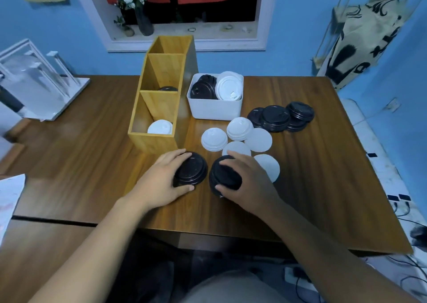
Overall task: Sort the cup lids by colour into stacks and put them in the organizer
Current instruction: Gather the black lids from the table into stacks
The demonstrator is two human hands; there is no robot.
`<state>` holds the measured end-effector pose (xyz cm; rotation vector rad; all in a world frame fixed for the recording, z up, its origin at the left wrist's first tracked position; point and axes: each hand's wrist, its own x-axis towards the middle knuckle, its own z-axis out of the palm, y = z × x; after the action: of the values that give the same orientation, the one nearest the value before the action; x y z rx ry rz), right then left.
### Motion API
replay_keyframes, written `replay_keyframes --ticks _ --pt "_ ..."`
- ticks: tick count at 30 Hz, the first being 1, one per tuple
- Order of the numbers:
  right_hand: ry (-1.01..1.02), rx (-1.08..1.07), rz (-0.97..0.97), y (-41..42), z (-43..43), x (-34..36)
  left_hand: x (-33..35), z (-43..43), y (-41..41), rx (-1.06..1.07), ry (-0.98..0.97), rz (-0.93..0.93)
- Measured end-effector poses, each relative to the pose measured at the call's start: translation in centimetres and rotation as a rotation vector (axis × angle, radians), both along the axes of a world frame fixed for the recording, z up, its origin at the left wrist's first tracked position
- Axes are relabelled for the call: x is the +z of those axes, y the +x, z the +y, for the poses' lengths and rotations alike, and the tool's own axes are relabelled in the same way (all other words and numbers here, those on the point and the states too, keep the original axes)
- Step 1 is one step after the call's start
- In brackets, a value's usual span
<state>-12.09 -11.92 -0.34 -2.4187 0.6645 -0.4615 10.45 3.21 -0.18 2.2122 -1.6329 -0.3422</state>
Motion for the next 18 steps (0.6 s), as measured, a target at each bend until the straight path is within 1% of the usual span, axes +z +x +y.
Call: replay_keyframes --ticks 2,5,8,12,14,18 --pt "-0.024 0.017 0.019 0.6 0.4 -0.9 -0.7 0.0 -0.1 0.007 -0.036 0.032" --pt "-0.099 0.024 -0.003 0.5 0.7 -2.1 -1.4 0.1 -0.3 0.015 -0.087 0.068" --pt "-0.232 0.034 0.012 0.4 1.2 -3.0 -1.8 0.2 -0.4 0.019 -0.108 0.070" --pt "-0.427 0.040 0.086 0.1 1.7 -3.8 -1.9 0.4 -0.5 0.015 -0.105 0.049" --pt "-0.439 0.040 0.101 0.1 1.7 -3.8 -1.9 0.4 -0.7 0.016 -0.114 0.034" --pt "-0.386 0.064 0.096 0.2 1.5 -3.6 -1.9 0.4 -1.1 0.025 -0.120 0.017"
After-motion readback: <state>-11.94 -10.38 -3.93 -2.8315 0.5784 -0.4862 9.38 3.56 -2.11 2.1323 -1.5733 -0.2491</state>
